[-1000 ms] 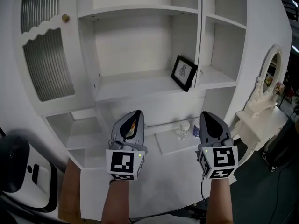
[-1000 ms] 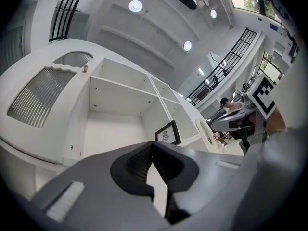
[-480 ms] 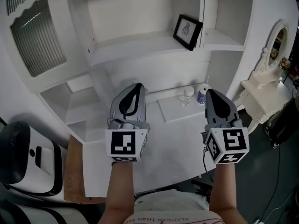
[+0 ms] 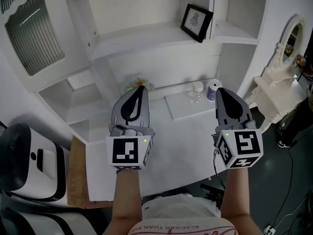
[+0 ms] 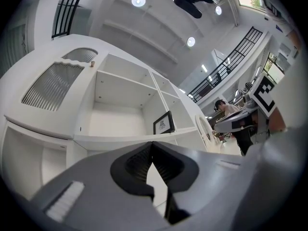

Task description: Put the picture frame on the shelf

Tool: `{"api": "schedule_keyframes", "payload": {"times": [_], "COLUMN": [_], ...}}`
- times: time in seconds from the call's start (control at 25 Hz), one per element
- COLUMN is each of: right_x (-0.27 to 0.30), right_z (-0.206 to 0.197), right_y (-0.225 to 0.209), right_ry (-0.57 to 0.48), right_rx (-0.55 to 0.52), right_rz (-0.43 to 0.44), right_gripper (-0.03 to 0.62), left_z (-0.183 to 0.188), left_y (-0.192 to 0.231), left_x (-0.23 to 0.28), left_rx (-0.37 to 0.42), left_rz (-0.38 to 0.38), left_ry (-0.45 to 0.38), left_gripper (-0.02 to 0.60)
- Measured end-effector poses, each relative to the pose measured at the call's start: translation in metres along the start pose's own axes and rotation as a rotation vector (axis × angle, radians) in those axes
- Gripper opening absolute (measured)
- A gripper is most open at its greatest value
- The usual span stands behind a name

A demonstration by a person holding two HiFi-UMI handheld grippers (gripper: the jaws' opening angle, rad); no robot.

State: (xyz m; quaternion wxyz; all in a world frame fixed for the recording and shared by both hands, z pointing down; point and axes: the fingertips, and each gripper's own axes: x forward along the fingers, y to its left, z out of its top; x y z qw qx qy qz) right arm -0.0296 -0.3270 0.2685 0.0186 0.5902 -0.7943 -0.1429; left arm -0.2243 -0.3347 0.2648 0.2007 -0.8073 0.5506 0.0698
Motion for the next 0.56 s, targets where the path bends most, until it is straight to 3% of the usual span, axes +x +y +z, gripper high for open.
{"api": "schedule_keyframes", "payload": {"times": [0.56], "right_x": [0.000], "right_z": [0.004], "right_y": [0.014], "right_ry": [-0.011], "right_rx": [-0.035], "right_rz": [0.024], "right_gripper": [0.008], "left_z": [0.006], "left_y": [-0.001], "left_x": [-0.006], "left_rx": [0.019], "left_rz": [-0.001], "left_ry": [0.000], "left_gripper": [0.009]}}
